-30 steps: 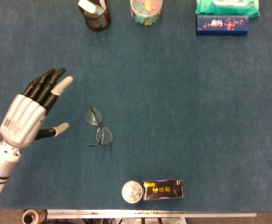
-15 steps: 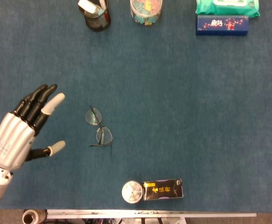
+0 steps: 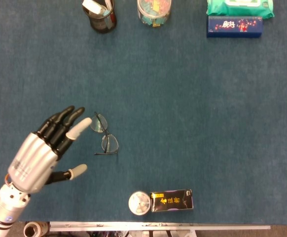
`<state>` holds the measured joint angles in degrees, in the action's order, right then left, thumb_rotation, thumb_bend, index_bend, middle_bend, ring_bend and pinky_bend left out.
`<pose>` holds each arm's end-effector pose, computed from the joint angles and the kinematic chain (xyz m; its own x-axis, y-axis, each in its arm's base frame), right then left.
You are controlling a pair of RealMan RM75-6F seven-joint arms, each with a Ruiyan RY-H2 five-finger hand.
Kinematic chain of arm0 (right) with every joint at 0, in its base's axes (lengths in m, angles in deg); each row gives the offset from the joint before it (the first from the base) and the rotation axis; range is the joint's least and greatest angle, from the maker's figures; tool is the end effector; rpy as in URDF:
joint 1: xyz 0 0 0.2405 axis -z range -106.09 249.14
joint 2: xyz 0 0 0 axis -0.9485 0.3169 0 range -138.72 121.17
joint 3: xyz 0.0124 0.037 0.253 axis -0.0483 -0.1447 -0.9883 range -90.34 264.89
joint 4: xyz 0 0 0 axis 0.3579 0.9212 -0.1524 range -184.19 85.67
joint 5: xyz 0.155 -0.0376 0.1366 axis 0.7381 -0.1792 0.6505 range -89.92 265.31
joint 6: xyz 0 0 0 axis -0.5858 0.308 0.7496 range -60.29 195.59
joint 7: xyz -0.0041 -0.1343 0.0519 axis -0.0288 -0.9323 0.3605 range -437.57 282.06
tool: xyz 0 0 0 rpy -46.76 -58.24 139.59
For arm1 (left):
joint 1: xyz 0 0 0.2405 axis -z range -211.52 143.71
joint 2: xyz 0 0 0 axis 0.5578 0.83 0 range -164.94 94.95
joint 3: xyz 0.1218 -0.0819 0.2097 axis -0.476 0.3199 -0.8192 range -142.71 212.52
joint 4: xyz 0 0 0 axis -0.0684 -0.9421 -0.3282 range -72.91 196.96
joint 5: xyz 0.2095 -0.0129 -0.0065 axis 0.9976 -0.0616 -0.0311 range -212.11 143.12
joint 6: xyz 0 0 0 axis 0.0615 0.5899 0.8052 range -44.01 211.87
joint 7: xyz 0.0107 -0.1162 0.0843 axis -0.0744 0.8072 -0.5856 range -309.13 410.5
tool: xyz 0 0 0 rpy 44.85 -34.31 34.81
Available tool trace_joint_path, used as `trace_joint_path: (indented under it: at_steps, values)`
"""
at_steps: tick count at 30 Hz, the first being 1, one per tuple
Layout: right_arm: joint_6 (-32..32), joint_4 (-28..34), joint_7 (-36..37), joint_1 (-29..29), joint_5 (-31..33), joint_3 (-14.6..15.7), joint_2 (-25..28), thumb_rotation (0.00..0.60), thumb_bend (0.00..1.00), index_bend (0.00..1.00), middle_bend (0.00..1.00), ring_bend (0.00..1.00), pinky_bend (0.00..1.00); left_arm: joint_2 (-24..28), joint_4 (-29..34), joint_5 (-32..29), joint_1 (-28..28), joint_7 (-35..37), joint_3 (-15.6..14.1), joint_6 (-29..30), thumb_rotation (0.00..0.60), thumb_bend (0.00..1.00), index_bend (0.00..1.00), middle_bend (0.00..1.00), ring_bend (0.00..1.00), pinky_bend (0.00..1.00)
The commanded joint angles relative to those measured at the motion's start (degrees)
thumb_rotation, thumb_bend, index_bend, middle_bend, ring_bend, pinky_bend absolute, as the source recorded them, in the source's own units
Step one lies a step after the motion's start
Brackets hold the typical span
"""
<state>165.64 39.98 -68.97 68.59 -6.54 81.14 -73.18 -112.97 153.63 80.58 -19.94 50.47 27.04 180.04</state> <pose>-0.2900 -0.1769 0.1908 0.2683 0.2439 0.9319 -0.9374 -0.1568 0.3110 -0.1978 0.1543 0.0758 0.1448 0.0039 0.9894 0.7753 -0.6218 -0.1111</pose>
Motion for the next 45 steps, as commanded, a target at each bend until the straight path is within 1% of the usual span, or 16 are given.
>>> trace_joint_path:
  at_steps: [1, 6, 11, 19, 25, 33, 45]
  values:
    - [0.1, 0.0, 0.2, 0.0, 0.1, -0.1, 0.1, 0.600, 0.21, 0.29, 0.42, 0.31, 0.30, -1.1, -0.1, 0.4, 0.3, -0.2, 0.1, -1.0, 0.600, 0.08, 0.00, 0.00, 0.01, 0.17]
    - [0.1, -0.1, 0.5, 0.1, 0.2, -0.1, 0.2, 0.600, 0.21, 0.29, 0.42, 0.31, 0.30, -3.2, -0.8, 0.4, 0.9, -0.3, 0.6, -2.8, 0.600, 0.08, 0.00, 0.00, 0.01, 0.17]
    - [0.3, 0.0, 0.6, 0.1, 0.2, -0.2, 0.3, 0.600, 0.21, 0.29, 0.42, 0.31, 0.30, -5.0, -1.7, -0.8, 2.0, -0.3, 1.7, -4.9, 0.600, 0.08, 0.00, 0.00, 0.01, 0.17]
    - [0.3, 0.0, 0.8, 0.2, 0.3, -0.2, 0.4, 0.600, 0.21, 0.29, 0.42, 0.31, 0.30, -6.7, -2.5, -2.4, 3.2, -1.2, 2.6, -7.9, 0.600, 0.08, 0.00, 0.00, 0.01, 0.17]
    - [0.5, 0.0, 0.9, 0.2, 0.3, -0.3, 0.4, 0.600, 0.21, 0.29, 0.42, 0.31, 0.30, -8.0, -3.3, -2.8, 3.6, -1.2, 2.6, -8.7, 0.600, 0.08, 0.00, 0.00, 0.01, 0.17]
    - [0.6, 0.0, 1.0, 0.3, 0.3, -0.3, 0.5, 0.600, 0.21, 0.29, 0.42, 0.31, 0.30, -9.4, -5.3, -5.4, 4.5, -0.9, 3.9, -10.4, 0.600, 0.08, 0.00, 0.00, 0.01, 0.17]
    - [0.8, 0.1, 1.0, 0.4, 0.3, -0.4, 0.6, 0.600, 0.21, 0.29, 0.42, 0.31, 0.30, -11.0, -7.9, -7.4, 5.2, -0.1, 4.1, -11.6, 0.600, 0.08, 0.00, 0.00, 0.01, 0.17]
